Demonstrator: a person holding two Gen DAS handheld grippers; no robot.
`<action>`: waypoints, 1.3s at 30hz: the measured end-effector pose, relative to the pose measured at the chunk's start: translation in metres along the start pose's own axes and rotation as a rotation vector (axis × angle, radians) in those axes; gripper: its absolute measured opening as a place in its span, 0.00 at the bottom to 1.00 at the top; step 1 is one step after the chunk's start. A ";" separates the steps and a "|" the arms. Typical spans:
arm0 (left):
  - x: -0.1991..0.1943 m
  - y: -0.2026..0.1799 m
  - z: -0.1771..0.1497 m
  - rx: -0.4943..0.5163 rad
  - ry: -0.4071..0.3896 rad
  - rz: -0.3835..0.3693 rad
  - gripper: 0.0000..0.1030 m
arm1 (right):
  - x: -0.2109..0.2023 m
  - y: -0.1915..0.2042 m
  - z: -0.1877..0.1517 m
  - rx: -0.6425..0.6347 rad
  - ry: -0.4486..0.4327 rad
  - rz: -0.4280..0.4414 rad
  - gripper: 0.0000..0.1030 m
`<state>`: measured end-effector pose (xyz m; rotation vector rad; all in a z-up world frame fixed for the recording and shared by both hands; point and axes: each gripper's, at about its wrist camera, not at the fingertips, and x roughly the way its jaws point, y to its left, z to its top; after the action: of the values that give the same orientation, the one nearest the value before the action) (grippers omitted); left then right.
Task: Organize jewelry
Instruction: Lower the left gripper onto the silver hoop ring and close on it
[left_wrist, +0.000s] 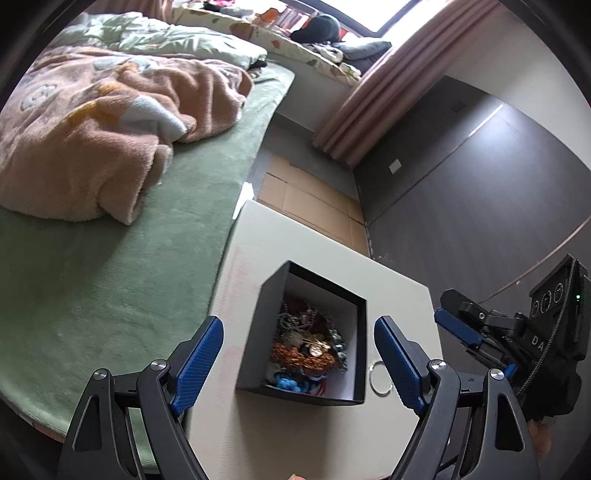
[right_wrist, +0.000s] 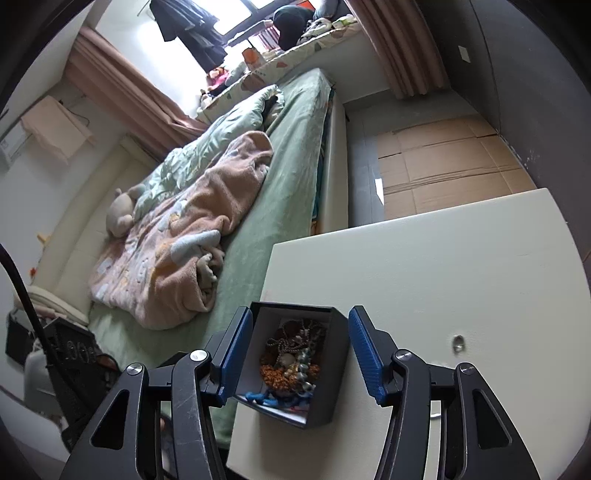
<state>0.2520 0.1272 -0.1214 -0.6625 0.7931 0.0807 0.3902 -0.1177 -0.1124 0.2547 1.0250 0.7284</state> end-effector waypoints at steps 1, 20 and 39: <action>0.001 -0.005 -0.001 0.014 0.000 0.000 0.82 | -0.003 -0.004 0.000 0.004 0.002 -0.007 0.53; 0.027 -0.091 -0.031 0.240 0.066 0.003 0.82 | -0.034 -0.087 -0.016 0.112 0.092 -0.037 0.53; 0.092 -0.158 -0.078 0.396 0.205 -0.030 0.54 | -0.080 -0.169 -0.029 0.223 0.035 -0.083 0.53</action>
<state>0.3164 -0.0593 -0.1421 -0.3088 0.9631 -0.1708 0.4131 -0.2993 -0.1593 0.3908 1.1446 0.5453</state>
